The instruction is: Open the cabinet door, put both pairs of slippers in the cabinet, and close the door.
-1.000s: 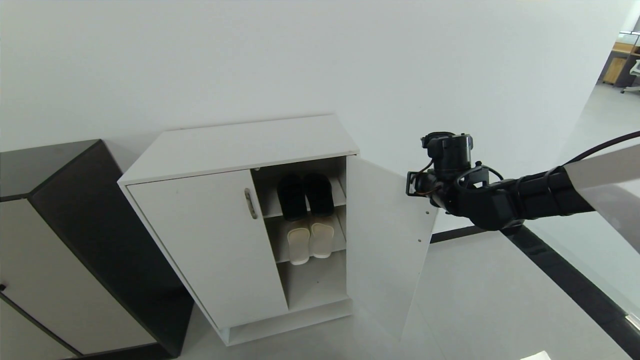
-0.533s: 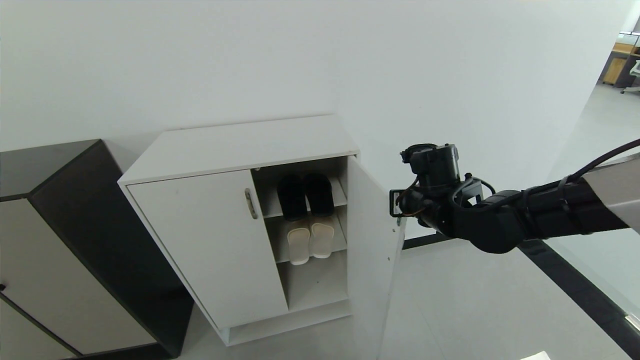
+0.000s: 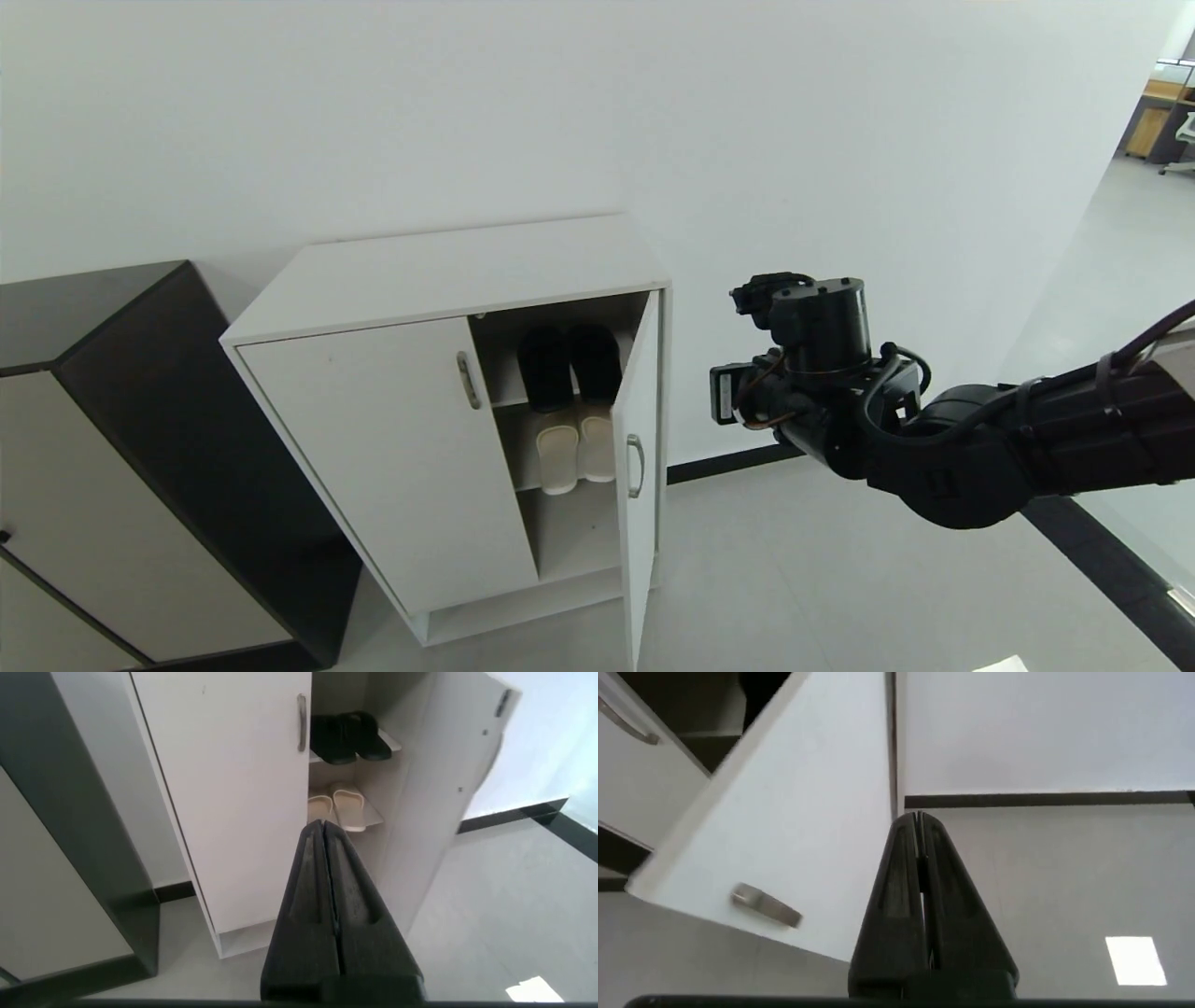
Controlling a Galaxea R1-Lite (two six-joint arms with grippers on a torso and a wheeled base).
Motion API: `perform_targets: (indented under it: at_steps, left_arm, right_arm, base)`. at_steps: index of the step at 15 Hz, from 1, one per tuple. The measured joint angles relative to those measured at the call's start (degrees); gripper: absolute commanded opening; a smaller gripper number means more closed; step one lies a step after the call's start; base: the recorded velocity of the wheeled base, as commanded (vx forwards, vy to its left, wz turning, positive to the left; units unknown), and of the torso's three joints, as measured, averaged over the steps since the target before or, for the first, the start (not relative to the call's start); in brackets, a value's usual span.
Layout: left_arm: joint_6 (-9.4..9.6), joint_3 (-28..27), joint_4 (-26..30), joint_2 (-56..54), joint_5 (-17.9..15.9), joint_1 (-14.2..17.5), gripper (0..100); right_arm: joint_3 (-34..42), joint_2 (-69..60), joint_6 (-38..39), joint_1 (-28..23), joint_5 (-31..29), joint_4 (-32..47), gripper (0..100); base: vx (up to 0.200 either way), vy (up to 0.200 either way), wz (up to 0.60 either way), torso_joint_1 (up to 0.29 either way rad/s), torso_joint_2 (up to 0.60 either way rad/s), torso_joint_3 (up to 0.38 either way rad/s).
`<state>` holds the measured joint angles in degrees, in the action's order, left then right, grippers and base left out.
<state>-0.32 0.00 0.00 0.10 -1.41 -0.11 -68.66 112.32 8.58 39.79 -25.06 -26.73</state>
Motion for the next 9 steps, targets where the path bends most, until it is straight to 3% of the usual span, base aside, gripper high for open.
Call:
perform_targets:
  at_steps: [1,7,9]
  left_arm:
    - [-0.01,0.00,0.00,0.00,0.02,0.00,0]
    - [-0.01,0.00,0.00,0.00,0.02,0.04,0]
    - [0.00,0.00,0.00,0.00,0.02,0.04,0]
  right_arm:
    - [0.20,-0.09,-0.10,0.09,0.02,-0.04,0]
    - [0.48,-0.15,-0.07,0.48,0.20,-0.04,0]
    - [0.68,-0.12,-0.07,0.48,1.21,-0.96,0]
  base:
    - [0.000,0.000,0.00,0.000,0.00,0.000]
    - [0.000,0.000,0.60,0.006,0.00,0.003]
    - [0.000,0.000,0.00,0.000,0.00,0.000]
